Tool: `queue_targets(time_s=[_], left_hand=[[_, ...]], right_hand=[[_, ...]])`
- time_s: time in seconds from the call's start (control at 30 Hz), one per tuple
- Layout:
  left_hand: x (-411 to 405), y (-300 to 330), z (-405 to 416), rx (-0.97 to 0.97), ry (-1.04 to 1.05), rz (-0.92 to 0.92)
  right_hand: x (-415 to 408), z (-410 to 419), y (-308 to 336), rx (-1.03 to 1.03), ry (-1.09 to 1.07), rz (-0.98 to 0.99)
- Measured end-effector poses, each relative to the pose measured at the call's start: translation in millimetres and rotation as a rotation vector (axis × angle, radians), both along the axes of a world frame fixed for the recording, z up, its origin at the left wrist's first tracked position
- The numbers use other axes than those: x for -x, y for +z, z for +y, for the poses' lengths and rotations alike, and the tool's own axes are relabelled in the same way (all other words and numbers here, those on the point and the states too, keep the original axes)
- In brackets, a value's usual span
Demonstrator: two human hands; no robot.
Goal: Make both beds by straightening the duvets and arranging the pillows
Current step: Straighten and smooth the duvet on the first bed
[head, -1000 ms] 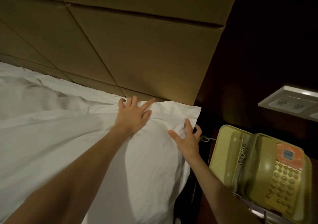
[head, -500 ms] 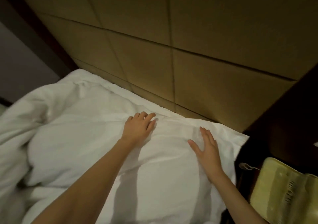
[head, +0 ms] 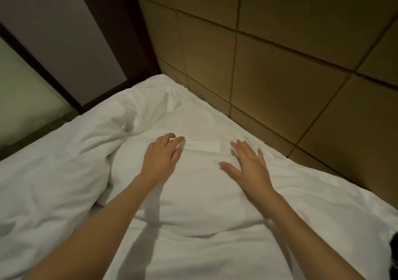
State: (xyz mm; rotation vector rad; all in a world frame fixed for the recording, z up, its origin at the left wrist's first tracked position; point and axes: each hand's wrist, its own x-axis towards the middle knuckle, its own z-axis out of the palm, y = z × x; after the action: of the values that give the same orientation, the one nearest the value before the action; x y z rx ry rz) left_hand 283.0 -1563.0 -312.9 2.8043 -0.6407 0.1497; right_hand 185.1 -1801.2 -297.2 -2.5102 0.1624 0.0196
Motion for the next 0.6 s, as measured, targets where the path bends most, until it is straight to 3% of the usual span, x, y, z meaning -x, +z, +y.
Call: queue_targets(time_s=[0.37,0.47,0.6], left_hand=[[-26,-4,10,-0.087,0.186,0.157],[-27,18,11,-0.048,0.232,0.078],[-39,61,2,0.094,0.179,-0.106]], right_hand=[[-40,28,-13,0.214,0.025,0.116],[-43,25,1,0.304,0.061,0.062],[-54,14,30,0.247,0.014,-0.142]])
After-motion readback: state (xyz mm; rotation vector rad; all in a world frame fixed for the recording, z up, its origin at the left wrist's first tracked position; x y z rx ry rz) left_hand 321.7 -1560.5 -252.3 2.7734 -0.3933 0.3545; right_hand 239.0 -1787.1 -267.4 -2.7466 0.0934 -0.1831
